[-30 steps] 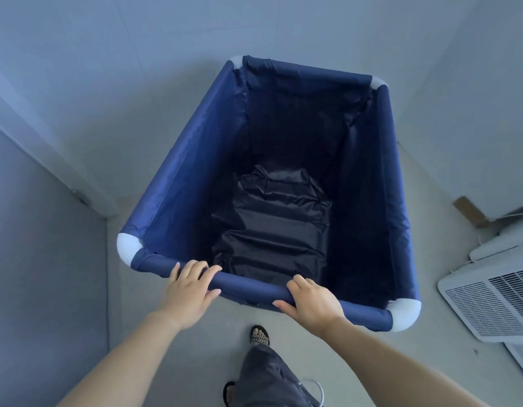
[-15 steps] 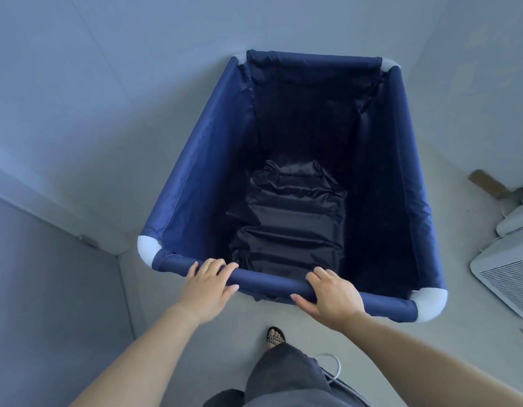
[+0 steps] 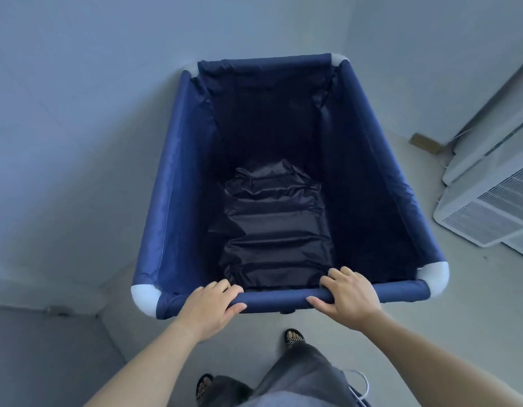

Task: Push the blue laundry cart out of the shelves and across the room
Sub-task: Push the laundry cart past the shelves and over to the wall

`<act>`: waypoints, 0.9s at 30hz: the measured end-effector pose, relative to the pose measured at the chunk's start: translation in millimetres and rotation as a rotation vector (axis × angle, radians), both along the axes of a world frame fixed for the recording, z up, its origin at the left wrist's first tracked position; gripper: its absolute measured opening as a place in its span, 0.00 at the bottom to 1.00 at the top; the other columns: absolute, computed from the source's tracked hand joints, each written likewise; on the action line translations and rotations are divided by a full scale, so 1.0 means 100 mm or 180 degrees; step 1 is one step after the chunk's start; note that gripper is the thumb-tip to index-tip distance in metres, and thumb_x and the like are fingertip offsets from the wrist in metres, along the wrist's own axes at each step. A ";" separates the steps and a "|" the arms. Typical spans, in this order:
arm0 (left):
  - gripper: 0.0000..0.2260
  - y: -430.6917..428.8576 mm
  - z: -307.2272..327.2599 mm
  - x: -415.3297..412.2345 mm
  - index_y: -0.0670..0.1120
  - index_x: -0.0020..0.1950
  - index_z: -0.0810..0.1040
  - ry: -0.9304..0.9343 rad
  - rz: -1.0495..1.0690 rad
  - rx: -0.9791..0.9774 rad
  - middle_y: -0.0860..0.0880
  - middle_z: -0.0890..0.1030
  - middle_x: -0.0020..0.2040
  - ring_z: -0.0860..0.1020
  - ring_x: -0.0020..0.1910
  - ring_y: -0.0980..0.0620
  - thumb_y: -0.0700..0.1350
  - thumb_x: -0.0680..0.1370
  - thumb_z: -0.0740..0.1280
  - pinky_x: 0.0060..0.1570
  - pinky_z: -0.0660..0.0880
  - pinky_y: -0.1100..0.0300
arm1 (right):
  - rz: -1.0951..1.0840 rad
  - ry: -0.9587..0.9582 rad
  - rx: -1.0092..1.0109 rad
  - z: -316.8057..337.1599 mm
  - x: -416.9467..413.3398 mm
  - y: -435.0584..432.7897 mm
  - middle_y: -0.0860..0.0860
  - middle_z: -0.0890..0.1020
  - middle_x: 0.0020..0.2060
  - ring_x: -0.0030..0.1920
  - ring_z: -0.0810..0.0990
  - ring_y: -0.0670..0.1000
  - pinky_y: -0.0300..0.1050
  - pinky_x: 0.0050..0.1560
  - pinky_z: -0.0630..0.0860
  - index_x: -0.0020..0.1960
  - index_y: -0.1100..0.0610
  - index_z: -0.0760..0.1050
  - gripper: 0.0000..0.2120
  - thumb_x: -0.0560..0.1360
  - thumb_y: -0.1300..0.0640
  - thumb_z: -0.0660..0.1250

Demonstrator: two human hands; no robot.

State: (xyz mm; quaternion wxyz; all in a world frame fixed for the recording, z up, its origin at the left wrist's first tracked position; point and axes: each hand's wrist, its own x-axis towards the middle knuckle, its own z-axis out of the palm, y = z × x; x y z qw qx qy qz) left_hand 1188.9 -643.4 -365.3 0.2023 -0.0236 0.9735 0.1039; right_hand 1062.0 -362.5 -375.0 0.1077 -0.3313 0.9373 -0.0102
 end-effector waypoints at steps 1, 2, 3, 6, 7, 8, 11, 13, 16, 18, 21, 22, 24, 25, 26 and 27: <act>0.17 -0.08 0.00 0.01 0.55 0.63 0.67 -0.0039 -0.0078 0.0025 0.54 0.74 0.56 0.73 0.54 0.51 0.60 0.79 0.51 0.54 0.71 0.54 | -0.0105 0.0024 -0.0002 0.01 0.06 -0.05 0.45 0.73 0.37 0.38 0.65 0.48 0.43 0.39 0.60 0.40 0.49 0.73 0.31 0.69 0.27 0.43; 0.17 -0.16 0.00 0.03 0.55 0.64 0.67 -0.0059 -0.0153 0.0055 0.54 0.74 0.56 0.73 0.55 0.51 0.60 0.79 0.51 0.54 0.71 0.54 | -0.0232 0.0058 -0.0015 0.01 0.12 -0.12 0.45 0.72 0.36 0.38 0.65 0.49 0.43 0.39 0.60 0.40 0.49 0.73 0.31 0.69 0.27 0.43; 0.17 -0.24 0.00 0.05 0.55 0.64 0.67 -0.0070 -0.0219 0.0090 0.54 0.74 0.55 0.73 0.55 0.51 0.60 0.79 0.51 0.53 0.72 0.53 | -0.0382 0.0094 -0.0041 0.01 0.19 -0.19 0.45 0.72 0.35 0.38 0.66 0.49 0.43 0.39 0.61 0.39 0.49 0.74 0.31 0.69 0.27 0.42; 0.16 -0.49 -0.03 0.12 0.55 0.61 0.68 -0.0014 -0.0367 0.0159 0.54 0.74 0.53 0.73 0.53 0.51 0.60 0.79 0.51 0.49 0.72 0.54 | -0.0768 0.0147 -0.0137 0.00 0.42 -0.40 0.45 0.70 0.33 0.37 0.67 0.50 0.44 0.38 0.62 0.35 0.49 0.70 0.30 0.71 0.28 0.41; 0.16 -0.56 -0.04 0.15 0.55 0.59 0.69 0.0047 -0.0413 0.0172 0.55 0.74 0.51 0.73 0.52 0.52 0.60 0.79 0.51 0.47 0.72 0.55 | -0.0834 0.0157 -0.0157 0.00 0.48 -0.48 0.45 0.69 0.32 0.37 0.67 0.50 0.44 0.38 0.61 0.34 0.49 0.68 0.29 0.71 0.29 0.41; 0.15 -0.64 -0.06 0.19 0.54 0.57 0.69 0.0126 -0.0454 0.0186 0.55 0.74 0.48 0.74 0.50 0.52 0.60 0.79 0.51 0.44 0.72 0.55 | -0.0887 0.0169 -0.0176 -0.01 0.55 -0.54 0.45 0.69 0.32 0.37 0.66 0.50 0.44 0.38 0.61 0.34 0.48 0.67 0.28 0.71 0.29 0.41; 0.14 -0.88 -0.08 0.33 0.53 0.46 0.70 0.0373 -0.0420 0.0216 0.56 0.72 0.40 0.74 0.42 0.52 0.58 0.79 0.50 0.36 0.70 0.55 | -0.1045 0.0173 -0.0216 -0.03 0.79 -0.78 0.45 0.69 0.32 0.37 0.66 0.50 0.44 0.37 0.61 0.34 0.49 0.69 0.29 0.72 0.29 0.41; 0.15 -1.03 -0.07 0.40 0.52 0.39 0.67 0.0421 -0.0312 0.0176 0.54 0.71 0.36 0.71 0.37 0.52 0.58 0.79 0.49 0.35 0.69 0.56 | -0.1045 0.0062 -0.0089 -0.02 0.95 -0.93 0.46 0.72 0.34 0.38 0.67 0.50 0.44 0.38 0.61 0.36 0.49 0.72 0.31 0.72 0.30 0.40; 0.17 -1.27 -0.06 0.50 0.50 0.36 0.66 0.0345 -0.0383 0.0171 0.53 0.71 0.35 0.71 0.35 0.51 0.58 0.79 0.50 0.33 0.68 0.56 | -0.0699 -0.0338 0.0176 0.01 1.08 -1.12 0.47 0.75 0.41 0.43 0.70 0.51 0.45 0.39 0.64 0.45 0.49 0.76 0.31 0.74 0.31 0.41; 0.18 -1.44 -0.08 0.56 0.50 0.37 0.68 0.0383 -0.0545 0.0166 0.53 0.71 0.35 0.71 0.35 0.50 0.58 0.79 0.49 0.32 0.66 0.56 | -0.0344 -0.0620 0.0262 0.04 1.12 -1.23 0.47 0.76 0.44 0.48 0.73 0.51 0.46 0.40 0.68 0.49 0.50 0.75 0.29 0.74 0.32 0.44; 0.22 -1.64 -0.10 0.63 0.50 0.37 0.70 0.0628 -0.0692 0.0089 0.53 0.72 0.35 0.71 0.34 0.50 0.60 0.75 0.43 0.30 0.62 0.57 | -0.0065 -0.0774 0.0148 0.04 1.20 -1.38 0.47 0.75 0.44 0.48 0.73 0.51 0.46 0.41 0.70 0.50 0.50 0.73 0.31 0.70 0.28 0.47; 0.23 -1.70 -0.10 0.64 0.49 0.37 0.71 0.0694 -0.0733 0.0074 0.52 0.73 0.35 0.73 0.34 0.49 0.60 0.74 0.42 0.29 0.62 0.58 | -0.0064 -0.0804 0.0095 0.03 1.23 -1.43 0.46 0.74 0.43 0.46 0.73 0.50 0.45 0.41 0.69 0.49 0.50 0.72 0.32 0.68 0.26 0.47; 0.23 -1.80 -0.11 0.63 0.49 0.36 0.72 0.0778 -0.0802 0.0055 0.51 0.75 0.34 0.75 0.33 0.48 0.59 0.74 0.42 0.27 0.60 0.59 | -0.0163 -0.0914 -0.0011 0.02 1.25 -1.52 0.45 0.72 0.42 0.44 0.70 0.48 0.43 0.40 0.66 0.48 0.50 0.72 0.32 0.65 0.24 0.48; 0.23 -1.85 -0.12 0.62 0.49 0.36 0.72 0.0816 -0.0834 0.0036 0.51 0.75 0.34 0.75 0.32 0.48 0.58 0.75 0.43 0.26 0.58 0.59 | -0.0227 -0.0971 -0.0057 0.02 1.23 -1.56 0.44 0.71 0.41 0.44 0.69 0.47 0.42 0.39 0.65 0.47 0.49 0.72 0.33 0.65 0.23 0.49; 0.21 -1.87 -0.12 0.60 0.49 0.35 0.72 0.0867 -0.0864 0.0010 0.51 0.75 0.33 0.75 0.31 0.48 0.57 0.75 0.45 0.25 0.56 0.60 | -0.0286 -0.1025 -0.0087 0.02 1.20 -1.59 0.44 0.70 0.41 0.43 0.68 0.46 0.40 0.38 0.64 0.46 0.49 0.71 0.32 0.64 0.22 0.49; 0.20 -1.89 -0.12 0.57 0.50 0.34 0.72 0.0915 -0.0894 -0.0012 0.51 0.75 0.31 0.75 0.29 0.48 0.57 0.75 0.47 0.24 0.55 0.62 | -0.0334 -0.1069 -0.0098 0.01 1.17 -1.62 0.44 0.70 0.41 0.43 0.68 0.46 0.38 0.35 0.62 0.45 0.48 0.70 0.32 0.63 0.22 0.50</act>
